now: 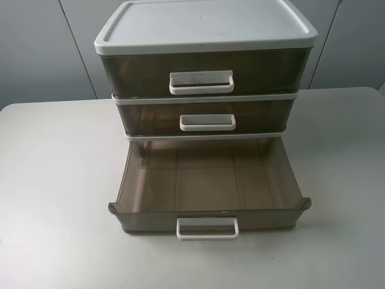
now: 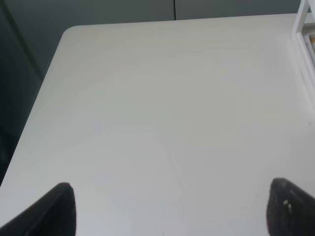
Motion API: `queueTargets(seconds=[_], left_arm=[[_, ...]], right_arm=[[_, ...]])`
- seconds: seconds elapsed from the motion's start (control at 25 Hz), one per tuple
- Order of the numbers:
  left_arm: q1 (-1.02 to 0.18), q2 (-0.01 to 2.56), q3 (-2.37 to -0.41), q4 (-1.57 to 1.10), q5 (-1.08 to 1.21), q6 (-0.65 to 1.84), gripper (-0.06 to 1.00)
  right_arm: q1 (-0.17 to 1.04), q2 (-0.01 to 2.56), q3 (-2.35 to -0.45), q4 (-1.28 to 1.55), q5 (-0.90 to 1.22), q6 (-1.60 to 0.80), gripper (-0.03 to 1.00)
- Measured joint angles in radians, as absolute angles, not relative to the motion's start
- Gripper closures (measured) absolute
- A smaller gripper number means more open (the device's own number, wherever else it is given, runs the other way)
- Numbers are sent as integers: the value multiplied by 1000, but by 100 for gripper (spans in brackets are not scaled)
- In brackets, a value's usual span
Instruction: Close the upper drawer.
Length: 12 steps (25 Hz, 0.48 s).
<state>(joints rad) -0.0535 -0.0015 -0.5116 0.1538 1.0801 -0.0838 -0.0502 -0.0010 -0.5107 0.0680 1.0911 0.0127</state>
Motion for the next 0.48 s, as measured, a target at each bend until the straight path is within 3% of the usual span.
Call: queueTargets(seconds=[0.48], left_arm=[[-53,-1,-512,154,1080,-80,20]], right_arm=[[-50,-1,-511,68,1091,9,33]])
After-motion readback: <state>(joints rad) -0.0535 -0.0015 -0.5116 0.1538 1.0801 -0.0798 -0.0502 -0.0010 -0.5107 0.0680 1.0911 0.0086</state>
